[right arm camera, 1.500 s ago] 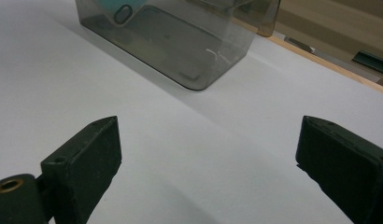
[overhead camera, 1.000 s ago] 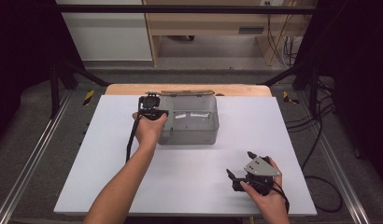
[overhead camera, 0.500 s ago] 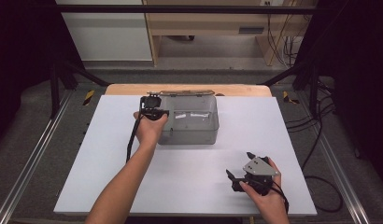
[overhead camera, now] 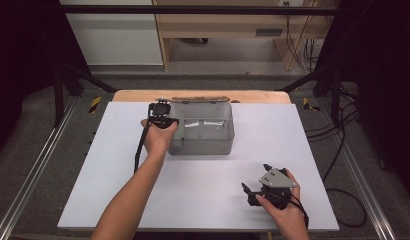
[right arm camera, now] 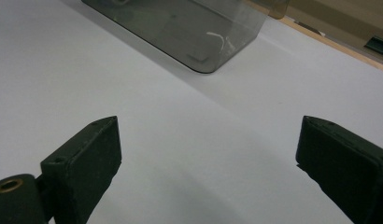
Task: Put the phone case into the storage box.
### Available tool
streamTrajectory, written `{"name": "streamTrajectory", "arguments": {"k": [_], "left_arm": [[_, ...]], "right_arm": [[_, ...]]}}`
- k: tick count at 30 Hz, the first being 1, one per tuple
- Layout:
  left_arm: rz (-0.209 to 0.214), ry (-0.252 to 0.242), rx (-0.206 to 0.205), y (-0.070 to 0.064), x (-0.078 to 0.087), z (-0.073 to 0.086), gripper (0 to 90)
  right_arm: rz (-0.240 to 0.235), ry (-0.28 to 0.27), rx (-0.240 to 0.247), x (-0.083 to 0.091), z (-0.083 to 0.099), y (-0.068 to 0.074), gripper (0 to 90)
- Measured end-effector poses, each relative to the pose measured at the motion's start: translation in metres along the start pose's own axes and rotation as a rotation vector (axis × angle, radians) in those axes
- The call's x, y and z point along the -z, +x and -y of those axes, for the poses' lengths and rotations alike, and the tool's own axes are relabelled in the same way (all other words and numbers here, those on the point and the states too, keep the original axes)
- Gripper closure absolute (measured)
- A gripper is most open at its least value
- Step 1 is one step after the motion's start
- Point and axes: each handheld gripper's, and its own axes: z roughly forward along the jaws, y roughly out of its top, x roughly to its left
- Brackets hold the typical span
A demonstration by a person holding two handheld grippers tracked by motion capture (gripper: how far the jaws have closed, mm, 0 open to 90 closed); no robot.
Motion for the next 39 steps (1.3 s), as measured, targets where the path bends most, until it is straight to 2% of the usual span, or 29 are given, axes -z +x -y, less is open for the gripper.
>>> {"name": "streamTrajectory", "arguments": {"k": [9, 18, 25, 33, 37, 39], "left_arm": [[-0.019, -0.013, -0.045, -0.004, -0.003, 0.001, 68.9], [-0.018, -0.008, -0.042, -0.006, -0.001, 0.002, 66.0], [-0.017, 0.016, -0.056, -0.008, 0.003, 0.005, 66.2], [-0.004, 0.027, -0.034, -0.006, 0.006, 0.01, 72.7], [0.01, 0.036, -0.004, -0.004, 0.007, 0.01, 74.4], [0.023, 0.034, 0.026, -0.002, 0.007, 0.009, 74.9]], "right_arm": [[-0.005, 0.011, 0.004, -0.001, 0.001, 0.0, 7.3], [-0.008, 0.017, 0.003, -0.001, 0.001, 0.0, 7.2], [-0.011, 0.021, 0.005, -0.002, 0.001, 0.001, 7.2], [-0.014, 0.024, 0.003, -0.002, 0.001, 0.001, 7.2], [-0.017, 0.027, 0.006, -0.003, 0.001, 0.002, 7.3], [-0.017, 0.028, 0.006, -0.003, 0.001, 0.002, 7.2]]}}
